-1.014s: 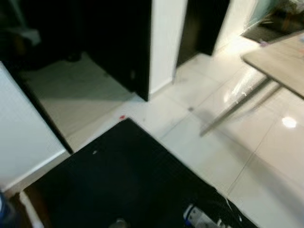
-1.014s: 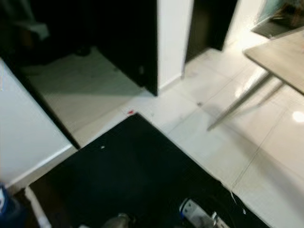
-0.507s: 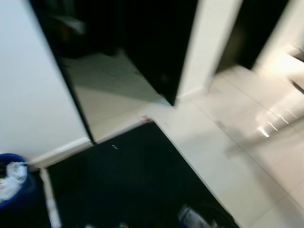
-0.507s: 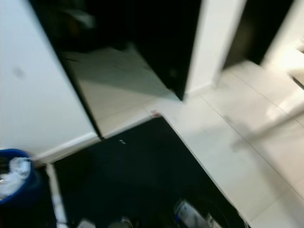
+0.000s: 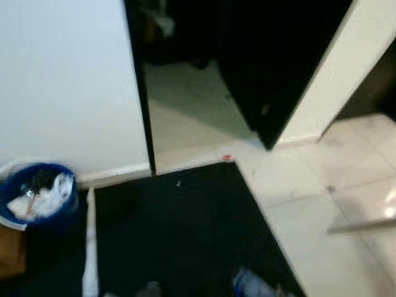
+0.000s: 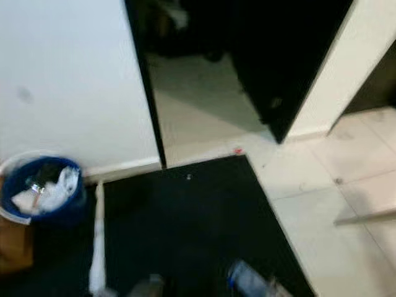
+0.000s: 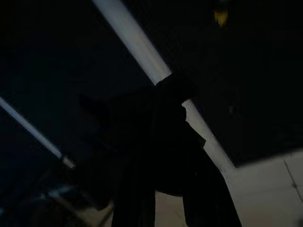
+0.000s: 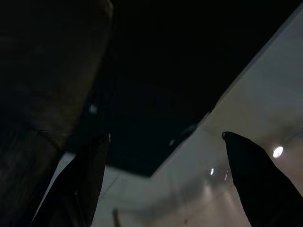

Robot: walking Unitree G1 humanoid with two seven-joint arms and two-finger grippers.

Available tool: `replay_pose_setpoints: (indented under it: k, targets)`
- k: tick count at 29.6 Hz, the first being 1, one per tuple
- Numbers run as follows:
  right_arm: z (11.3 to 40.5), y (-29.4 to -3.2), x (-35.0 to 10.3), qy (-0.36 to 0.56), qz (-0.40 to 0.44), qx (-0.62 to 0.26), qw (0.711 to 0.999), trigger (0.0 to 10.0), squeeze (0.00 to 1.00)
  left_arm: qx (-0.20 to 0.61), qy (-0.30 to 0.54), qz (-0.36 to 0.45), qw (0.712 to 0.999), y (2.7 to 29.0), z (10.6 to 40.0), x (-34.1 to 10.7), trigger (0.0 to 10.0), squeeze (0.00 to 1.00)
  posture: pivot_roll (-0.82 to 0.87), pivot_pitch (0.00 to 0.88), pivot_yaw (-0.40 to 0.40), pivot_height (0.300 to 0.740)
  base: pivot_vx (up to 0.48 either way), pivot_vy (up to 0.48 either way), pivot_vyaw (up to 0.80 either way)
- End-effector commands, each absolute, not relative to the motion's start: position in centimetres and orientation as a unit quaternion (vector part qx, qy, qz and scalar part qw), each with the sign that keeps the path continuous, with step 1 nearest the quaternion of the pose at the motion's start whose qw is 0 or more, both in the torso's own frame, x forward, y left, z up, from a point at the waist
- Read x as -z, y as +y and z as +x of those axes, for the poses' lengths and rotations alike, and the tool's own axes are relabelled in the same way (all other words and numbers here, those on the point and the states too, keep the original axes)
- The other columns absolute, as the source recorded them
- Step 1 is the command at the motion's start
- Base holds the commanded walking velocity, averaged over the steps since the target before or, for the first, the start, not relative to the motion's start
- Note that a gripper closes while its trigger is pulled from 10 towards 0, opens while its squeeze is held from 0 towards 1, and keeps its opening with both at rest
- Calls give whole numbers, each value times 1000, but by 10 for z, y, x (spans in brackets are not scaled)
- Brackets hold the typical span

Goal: Picking trash to rubbish bin

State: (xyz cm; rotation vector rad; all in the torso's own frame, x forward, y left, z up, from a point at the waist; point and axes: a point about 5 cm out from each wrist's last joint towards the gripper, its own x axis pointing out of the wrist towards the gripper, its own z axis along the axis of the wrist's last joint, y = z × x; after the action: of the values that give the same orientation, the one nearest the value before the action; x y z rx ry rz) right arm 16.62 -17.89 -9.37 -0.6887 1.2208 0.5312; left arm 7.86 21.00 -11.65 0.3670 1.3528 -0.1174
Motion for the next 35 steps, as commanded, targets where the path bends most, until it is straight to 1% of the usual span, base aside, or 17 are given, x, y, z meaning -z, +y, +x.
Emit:
replay_pose_setpoints:
  k: [1, 5, 6, 9, 11, 15, 16, 19, 21, 23, 30, 32, 34, 35]
  targets:
    - [151, -158, 101, 562, -275, -270, 731, 10000, 0, 49, 635, 165, 754, 212, 69, 118, 10000, 0, 132, 160, 0, 740, 0, 0, 769]
    - [152, -158, 101, 561, -279, -271, 731, 10000, 0, 41, 630, 165, 758, 214, 71, 117, 10000, 0, 133, 158, -5, 740, 0, 0, 769]
    - [153, -157, 100, 561, -280, -273, 730, 10000, 0, 26, 629, 161, 760, 219, 72, 116, 10000, 0, 126, 136, -5, 740, 0, 0, 769]
    - [154, -158, 100, 562, -279, -268, 731, 10000, 0, 5, 642, 151, 752, 233, 54, 116, 10000, 0, 116, 128, 6, 740, 0, 0, 769]
    - [155, -159, 100, 562, -277, -262, 734, 10000, 0, 7, 647, 156, 746, 239, 47, 115, 10000, 0, 104, 130, 3, 740, 0, 0, 769]
    - [156, -162, 99, 562, -281, -263, 732, 10000, 0, 2, 646, 155, 747, 240, 46, 115, 10000, 0, 118, 130, -14, 740, 0, 0, 769]
    - [157, -164, 98, 562, -288, -268, 727, 10000, 0, -10, 642, 145, 753, 240, 48, 115, 10000, 0, 126, 131, -25, 740, 0, 0, 769]
    - [158, -167, 98, 561, -296, -271, 724, 10000, 0, -13, 641, 137, 755, 238, 46, 115, 10000, 0, 129, 131, -40, 740, 0, 0, 769]
    - [159, -167, 97, 561, -297, -271, 724, 10000, 0, -13, 641, 136, 755, 237, 46, 116, 10000, 0, 129, 131, -40, 740, 0, 0, 769]
    - [161, -169, 96, 556, -305, -272, 724, 10000, 0, -16, 651, 123, 749, 233, 33, 118, 10000, 0, 130, 131, -54, 740, 0, 0, 769]
    - [164, -170, 95, 551, -312, -274, 724, 10000, 0, -33, 660, 103, 743, 231, 18, 119, 10000, 0, 136, 137, -69, 740, 0, 0, 769]
    - [164, -171, 95, 550, -315, -276, 723, 10000, 0, -57, 659, 88, 745, 234, 14, 118, 10000, 0, 141, 141, -75, 740, 0, 0, 769]
    - [164, -171, 95, 550, -315, -276, 723, 10000, 0, -57, 659, 88, 745, 234, 14, 118, 10000, 0, 141, 141, -75, 740, 0, 0, 769]
    - [165, -170, 95, 550, -316, -278, 722, 10000, 0, -102, 647, 59, 754, 242, 18, 116, 10000, 0, 149, 148, -74, 740, 0, 0, 769]
